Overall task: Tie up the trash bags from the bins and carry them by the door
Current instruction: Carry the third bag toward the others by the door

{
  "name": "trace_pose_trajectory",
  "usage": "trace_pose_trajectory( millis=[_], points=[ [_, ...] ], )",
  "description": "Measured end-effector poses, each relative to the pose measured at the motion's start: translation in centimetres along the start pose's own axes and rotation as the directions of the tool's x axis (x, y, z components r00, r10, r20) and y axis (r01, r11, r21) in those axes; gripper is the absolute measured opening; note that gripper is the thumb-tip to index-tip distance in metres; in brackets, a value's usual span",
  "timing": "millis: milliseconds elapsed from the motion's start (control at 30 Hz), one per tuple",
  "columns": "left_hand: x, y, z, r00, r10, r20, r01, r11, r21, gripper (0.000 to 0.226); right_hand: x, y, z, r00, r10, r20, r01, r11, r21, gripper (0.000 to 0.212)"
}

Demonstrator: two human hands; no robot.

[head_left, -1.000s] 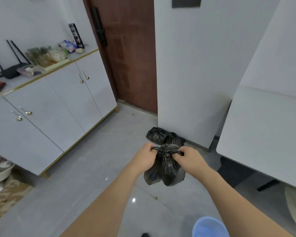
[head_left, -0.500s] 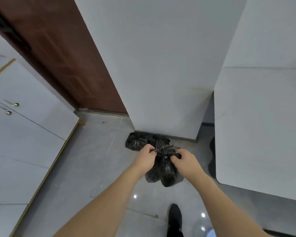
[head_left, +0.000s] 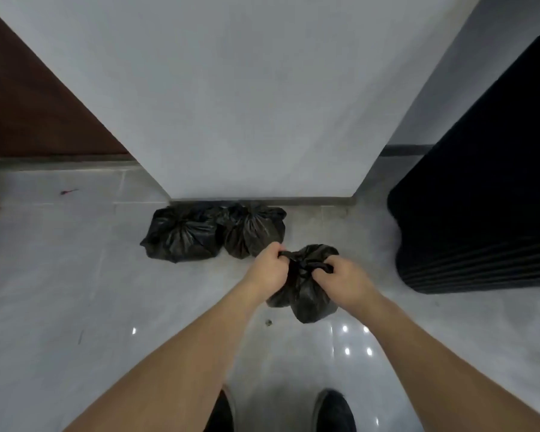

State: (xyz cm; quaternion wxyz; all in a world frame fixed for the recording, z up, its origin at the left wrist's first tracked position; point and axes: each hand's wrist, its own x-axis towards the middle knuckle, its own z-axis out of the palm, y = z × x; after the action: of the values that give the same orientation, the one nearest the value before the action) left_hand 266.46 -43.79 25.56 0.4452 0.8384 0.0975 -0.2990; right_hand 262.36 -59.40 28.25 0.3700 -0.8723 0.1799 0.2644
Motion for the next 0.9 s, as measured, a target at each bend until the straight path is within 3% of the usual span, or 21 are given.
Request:
trace_pose_trajectory(
  millis=[167,267,367,500,700,900],
  points=[
    [10.9,-10.3,6.0,0.994,0.011,0.105,-0.008,1.0,-0.023,0.018,11.6,8.7,7.8,0.988,0.068,0.136,-0.067,0.998,-0.015,0.023],
    [16.8,-11.1,7.9,0.98,0.039,0.195,-0.031,0.998,-0.047,0.014,17.6,10.8,8.4,0.975,0.071,0.212,-0.026,0.978,-0.207,0.026],
    [21.1,-8.4,8.4,0.97,0.171,0.172,-0.164,0.985,-0.053,0.012,21.6,11.5,6.8,0.997,-0.001,0.079,0.02,0.971,-0.237,0.024],
    [22.7,-4.0,7.7,0.931,0.339,0.132,-0.343,0.939,0.004,0.015,22.1,11.7,4.9,0.984,-0.108,-0.142,0.096,0.991,-0.09,0.022],
    [26.3,-0.3,7.9,0.914,0.399,0.078,-0.4,0.916,-0.001,0.018,25.4,10.8,3.7,0.9,-0.244,-0.361,0.214,0.969,-0.122,0.021],
    [30.8,-4.3,8.8,0.919,0.386,0.076,-0.393,0.899,0.191,0.013,30.6,13.2,7.8,0.934,-0.21,-0.29,0.192,0.977,-0.089,0.016]
  ],
)
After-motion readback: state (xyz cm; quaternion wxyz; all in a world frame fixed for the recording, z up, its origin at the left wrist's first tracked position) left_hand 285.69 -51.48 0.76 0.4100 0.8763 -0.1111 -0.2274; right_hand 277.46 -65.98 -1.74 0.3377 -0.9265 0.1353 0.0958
